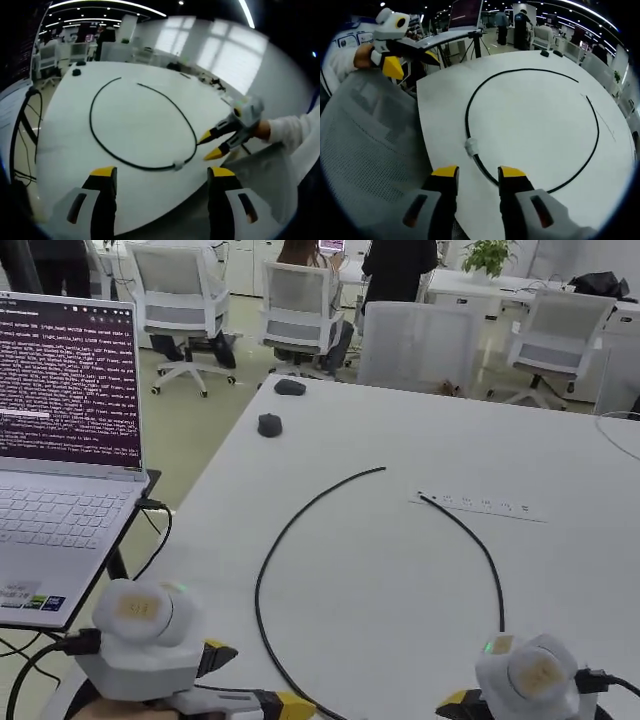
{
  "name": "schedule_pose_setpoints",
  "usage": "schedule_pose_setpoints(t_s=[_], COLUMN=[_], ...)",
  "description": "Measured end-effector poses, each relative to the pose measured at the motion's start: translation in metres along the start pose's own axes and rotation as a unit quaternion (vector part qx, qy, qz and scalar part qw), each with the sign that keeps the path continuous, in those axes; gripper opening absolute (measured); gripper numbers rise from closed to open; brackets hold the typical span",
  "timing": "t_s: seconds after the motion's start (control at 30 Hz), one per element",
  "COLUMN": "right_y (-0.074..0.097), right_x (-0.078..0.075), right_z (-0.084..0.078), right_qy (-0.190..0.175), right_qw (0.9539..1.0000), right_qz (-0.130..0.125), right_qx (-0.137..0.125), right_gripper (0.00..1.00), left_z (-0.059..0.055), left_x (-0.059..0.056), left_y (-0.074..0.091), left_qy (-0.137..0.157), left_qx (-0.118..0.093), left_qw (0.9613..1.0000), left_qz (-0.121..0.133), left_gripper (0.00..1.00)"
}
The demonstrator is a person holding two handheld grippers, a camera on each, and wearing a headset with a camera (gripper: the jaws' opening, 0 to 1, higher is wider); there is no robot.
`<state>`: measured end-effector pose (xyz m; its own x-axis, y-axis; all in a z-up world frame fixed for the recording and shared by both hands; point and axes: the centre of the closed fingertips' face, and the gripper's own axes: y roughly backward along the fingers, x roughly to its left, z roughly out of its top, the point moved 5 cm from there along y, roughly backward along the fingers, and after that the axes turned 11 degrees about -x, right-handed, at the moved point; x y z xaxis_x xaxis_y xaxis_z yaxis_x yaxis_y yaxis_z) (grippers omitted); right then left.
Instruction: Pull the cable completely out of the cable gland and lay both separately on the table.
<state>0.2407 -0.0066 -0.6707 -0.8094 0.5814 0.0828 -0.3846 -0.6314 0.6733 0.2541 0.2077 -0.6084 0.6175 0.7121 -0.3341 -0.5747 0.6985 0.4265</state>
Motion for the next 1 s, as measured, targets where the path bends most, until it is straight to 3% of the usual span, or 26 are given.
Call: schedule_pose_setpoints(t_s=[0.2, 0.33, 0.53, 0.7, 1.0], right_y=[-0.025, -0.037, -0.055, -0.064, -0.064], right_x=[-0.001, -0.003, 0.001, 0.004, 0.004], right_z=[-0.002, -0.004, -0.01, -0.011, -0.006], right_qy=[0.016, 0.023, 0.012, 0.034, 0.075], right_qw=[0.9995, 0.9994, 0.999, 0.9987, 0.9959], right_qz=[0.025, 0.024, 0.041, 0.036, 0.05], right_qx=[0.01, 0.013, 0.014, 0.012, 0.007], right_gripper=[0.29, 0.25, 0.23, 0.19, 0.13], left_z=[0.0, -0.001, -0.002, -0.002, -0.004], left_x=[0.001, 0.003, 0.005, 0.005, 0.002], left_y=[0.001, 0.001, 0.001, 0.001, -0.001], left_qy=[0.001, 0.004, 0.008, 0.02, 0.008], left_qx=[0.0, 0.001, 0.002, 0.001, 0.011], left_qw=[1.0, 0.9999, 0.9998, 0.9997, 0.9999], left_qz=[0.005, 0.01, 0.015, 0.014, 0.007], left_gripper=[0.74, 0.74, 0.73, 0.73, 0.73])
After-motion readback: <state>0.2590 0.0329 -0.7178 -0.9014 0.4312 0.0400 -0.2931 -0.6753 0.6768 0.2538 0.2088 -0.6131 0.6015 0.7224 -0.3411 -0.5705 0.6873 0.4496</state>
